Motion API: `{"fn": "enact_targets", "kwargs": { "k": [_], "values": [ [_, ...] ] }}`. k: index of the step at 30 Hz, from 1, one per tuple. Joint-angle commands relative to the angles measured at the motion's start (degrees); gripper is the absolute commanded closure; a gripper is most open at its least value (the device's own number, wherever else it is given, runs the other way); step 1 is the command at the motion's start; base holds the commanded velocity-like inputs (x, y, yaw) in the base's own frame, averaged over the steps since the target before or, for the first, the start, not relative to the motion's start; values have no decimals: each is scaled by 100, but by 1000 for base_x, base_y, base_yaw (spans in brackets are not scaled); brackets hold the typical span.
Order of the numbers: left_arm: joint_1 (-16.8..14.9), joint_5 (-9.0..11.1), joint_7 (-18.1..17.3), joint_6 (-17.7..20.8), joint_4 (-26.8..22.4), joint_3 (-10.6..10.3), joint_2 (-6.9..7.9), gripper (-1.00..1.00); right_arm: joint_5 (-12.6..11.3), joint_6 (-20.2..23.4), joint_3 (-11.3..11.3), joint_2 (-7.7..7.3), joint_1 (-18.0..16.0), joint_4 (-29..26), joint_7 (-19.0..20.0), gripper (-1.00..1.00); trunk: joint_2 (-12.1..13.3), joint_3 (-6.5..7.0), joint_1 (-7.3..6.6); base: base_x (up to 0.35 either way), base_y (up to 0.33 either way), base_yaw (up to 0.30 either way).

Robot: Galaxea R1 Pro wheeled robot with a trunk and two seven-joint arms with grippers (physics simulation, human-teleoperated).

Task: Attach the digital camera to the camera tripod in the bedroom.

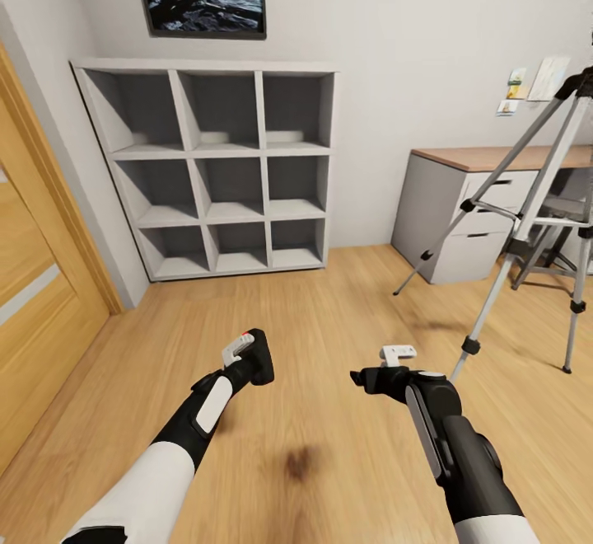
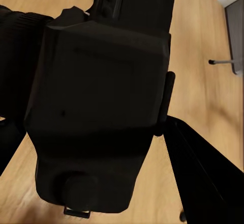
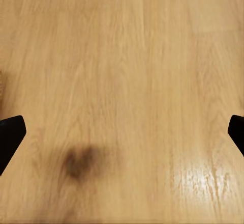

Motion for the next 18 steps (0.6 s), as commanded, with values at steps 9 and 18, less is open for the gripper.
{"fn": "enact_targets", "kwargs": {
  "k": [9, 18],
  "values": [
    [-1, 63, 20, 40, -10, 22, -5, 100, 39, 57, -14, -5, -3, -5, 35, -100, 10, 195, -24, 0, 0, 0],
    [-2, 64, 20, 40, -9, 22, -5, 100, 33, 63, -15, -13, -5, -5, 35, -100, 22, 394, -47, 0, 0, 0]
  ]
}}
